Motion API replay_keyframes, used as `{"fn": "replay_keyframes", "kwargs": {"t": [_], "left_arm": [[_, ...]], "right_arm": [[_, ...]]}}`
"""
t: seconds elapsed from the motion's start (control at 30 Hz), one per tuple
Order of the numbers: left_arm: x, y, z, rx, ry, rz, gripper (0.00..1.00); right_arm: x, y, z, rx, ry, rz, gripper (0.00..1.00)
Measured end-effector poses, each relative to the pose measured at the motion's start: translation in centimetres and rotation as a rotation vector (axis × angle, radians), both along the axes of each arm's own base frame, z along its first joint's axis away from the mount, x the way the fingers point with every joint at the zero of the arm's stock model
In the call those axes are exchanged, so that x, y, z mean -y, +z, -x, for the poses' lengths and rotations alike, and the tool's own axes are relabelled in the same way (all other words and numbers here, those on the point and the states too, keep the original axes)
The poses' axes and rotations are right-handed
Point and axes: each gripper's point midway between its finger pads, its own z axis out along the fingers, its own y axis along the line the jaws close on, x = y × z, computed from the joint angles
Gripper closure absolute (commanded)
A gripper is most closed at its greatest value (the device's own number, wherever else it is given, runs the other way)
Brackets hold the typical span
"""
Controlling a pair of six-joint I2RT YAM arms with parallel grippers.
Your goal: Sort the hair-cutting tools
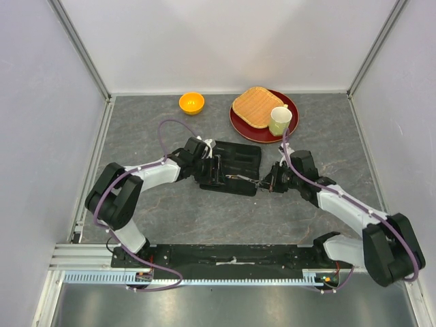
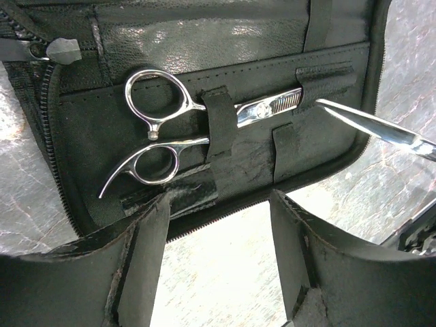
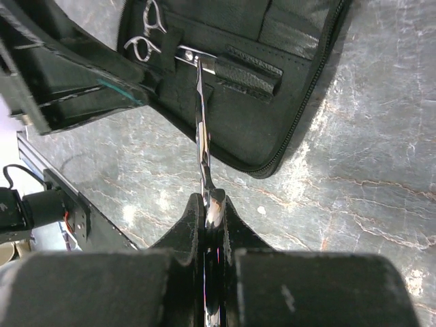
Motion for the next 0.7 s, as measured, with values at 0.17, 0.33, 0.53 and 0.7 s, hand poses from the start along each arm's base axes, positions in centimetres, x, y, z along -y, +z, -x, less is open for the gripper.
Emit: {"fn": "replay_keyframes", "kwargs": {"t": [0.17, 0.33, 0.53, 0.7], "left_arm": [[0.0, -0.3, -0.2, -0.031, 0.037, 0.024, 0.35], [-0.1, -0.4, -0.2, -0.046, 0.059, 0.041, 0.36], [-0.2, -0.5, -0.2, -0.045, 0.069, 0.047, 0.37], [-0.2, -0.5, -0.2, -0.043, 0.071, 0.045, 0.40]], "right_arm": [[0.2, 2.5, 0.0, 0.093, -0.042, -0.053, 1.00], [0.1, 3.7, 0.3, 0.121, -0.047, -0.092, 1.00], [0.0, 1.8, 1.6, 0.038, -0.031, -0.100, 1.00], [0.0, -0.2, 2.9, -0.034, -0.021, -0.096, 1.00]]}}
